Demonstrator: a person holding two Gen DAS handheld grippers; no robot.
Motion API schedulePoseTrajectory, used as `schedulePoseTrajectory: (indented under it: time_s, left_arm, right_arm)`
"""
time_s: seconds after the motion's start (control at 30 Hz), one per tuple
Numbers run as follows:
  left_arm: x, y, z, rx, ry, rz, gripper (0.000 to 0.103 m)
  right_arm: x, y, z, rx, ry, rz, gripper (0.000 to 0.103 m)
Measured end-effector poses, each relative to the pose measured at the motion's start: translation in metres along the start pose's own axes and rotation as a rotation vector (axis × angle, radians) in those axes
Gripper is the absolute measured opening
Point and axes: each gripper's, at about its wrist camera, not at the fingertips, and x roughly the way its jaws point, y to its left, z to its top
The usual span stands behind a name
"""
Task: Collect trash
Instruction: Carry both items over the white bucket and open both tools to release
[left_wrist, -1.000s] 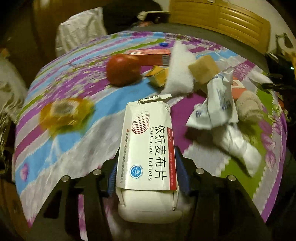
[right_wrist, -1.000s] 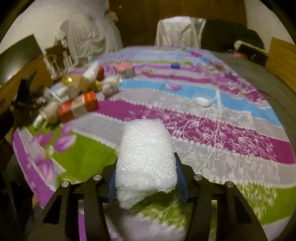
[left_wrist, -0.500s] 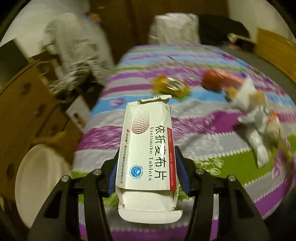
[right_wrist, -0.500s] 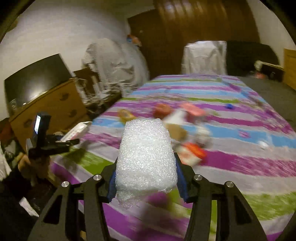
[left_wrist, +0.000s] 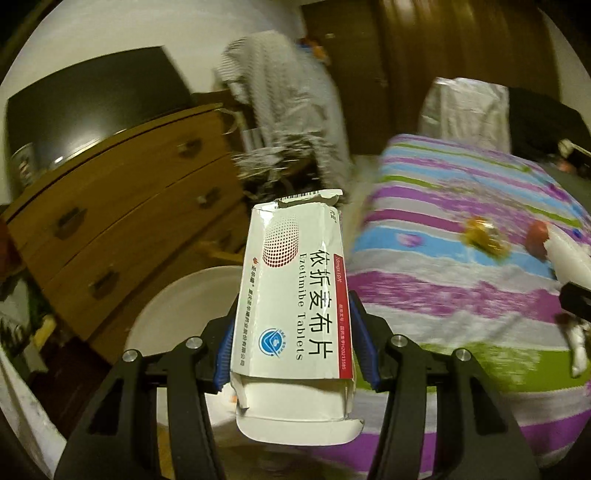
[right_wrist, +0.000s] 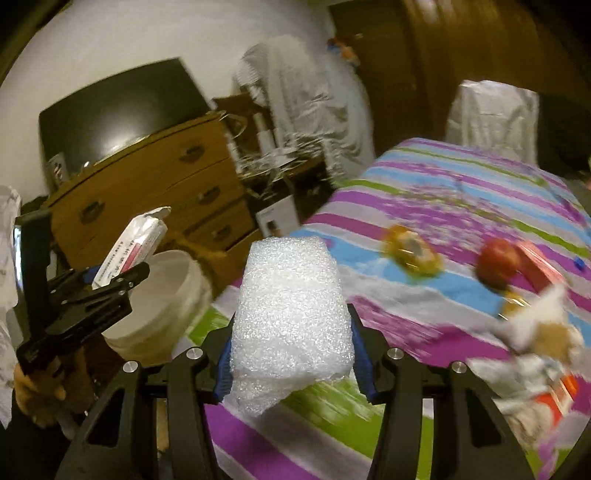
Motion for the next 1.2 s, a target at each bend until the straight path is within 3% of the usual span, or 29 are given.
schedulePoseTrajectory:
  time_s: [0.33,0.63,1.2]
  left_arm:
    - [0.021,0.098,-0.003,-0.083,0.034,0.154,0.051]
    - [0.046,0.146,-0.008,-0.113,0.079,0.195,0.052]
    - [0.071,0.158,-0.016,-0.115,0.113,0.177,0.052]
  right_arm:
    - [0.089,0.127,0.068,-0.151,0.071,0.105,0.053]
    - [0.144,0.203,0.097,-0.239,0.130,0.137,0.053]
    - [0.191,0.246,0.094,-0.318,0.212,0.133,0.053]
